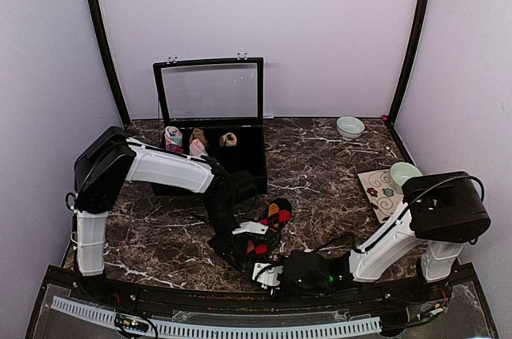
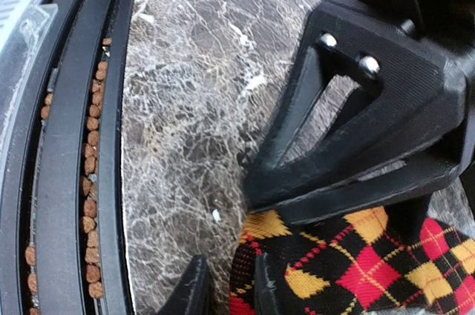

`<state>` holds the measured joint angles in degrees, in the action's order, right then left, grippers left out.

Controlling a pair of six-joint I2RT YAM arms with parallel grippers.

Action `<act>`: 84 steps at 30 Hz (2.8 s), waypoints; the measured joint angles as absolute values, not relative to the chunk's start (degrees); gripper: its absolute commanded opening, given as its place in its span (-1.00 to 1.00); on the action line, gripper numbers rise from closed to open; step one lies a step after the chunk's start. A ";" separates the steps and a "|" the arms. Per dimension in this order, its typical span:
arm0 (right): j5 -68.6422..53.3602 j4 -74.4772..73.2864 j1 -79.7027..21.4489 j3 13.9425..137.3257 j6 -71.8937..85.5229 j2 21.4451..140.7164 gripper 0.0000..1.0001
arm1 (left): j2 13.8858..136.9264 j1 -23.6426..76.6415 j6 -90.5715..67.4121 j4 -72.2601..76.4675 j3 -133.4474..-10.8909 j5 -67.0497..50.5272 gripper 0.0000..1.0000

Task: Roll the socks
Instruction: Roll the sock at the center of the board.

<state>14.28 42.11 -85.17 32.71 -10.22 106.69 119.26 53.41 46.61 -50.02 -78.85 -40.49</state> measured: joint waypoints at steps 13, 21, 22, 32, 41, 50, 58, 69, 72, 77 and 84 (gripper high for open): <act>5.61 43.99 -82.04 31.81 2.22 106.96 -0.67 | 108.29 46.59 42.59 -40.97 -71.31 -30.65 -0.18; -1.63 44.29 -78.52 31.40 11.68 106.94 -0.67 | 93.17 46.81 46.98 -41.15 -58.22 -27.55 -0.19; -3.05 44.86 -77.76 30.98 13.13 106.89 -0.67 | 90.21 47.05 48.34 -41.30 -57.12 -26.89 -0.20; -16.91 50.04 -70.26 29.67 25.04 108.79 -0.69 | 86.39 59.51 58.59 -36.88 -54.06 -20.08 -0.22; -23.31 50.89 -66.74 28.88 30.81 109.23 -0.70 | 95.13 64.73 63.05 -26.26 -55.57 -12.56 -0.22; -26.81 52.80 -64.84 28.14 33.98 109.93 -0.70 | 98.78 67.11 65.58 -22.96 -60.03 -9.26 -0.27; -27.59 53.06 -64.42 28.12 34.83 110.04 -0.71 | 102.67 67.40 66.46 -22.98 -60.71 -8.88 -0.37; -27.57 52.60 -63.61 26.48 35.38 108.36 -0.69 | 104.18 67.40 65.28 -20.36 -61.47 -7.81 -1.00; -27.03 52.12 -63.31 25.39 35.77 106.87 -0.66 | 104.90 67.11 64.42 -19.31 -62.02 -7.86 -1.00; -25.50 50.48 -63.31 23.51 35.97 103.81 -0.53 | 106.56 65.76 62.24 -20.21 -64.20 -9.98 -1.00; -21.02 46.76 -63.35 18.48 34.11 93.71 0.99 | 111.31 60.95 57.71 -28.21 -70.91 -20.51 -1.00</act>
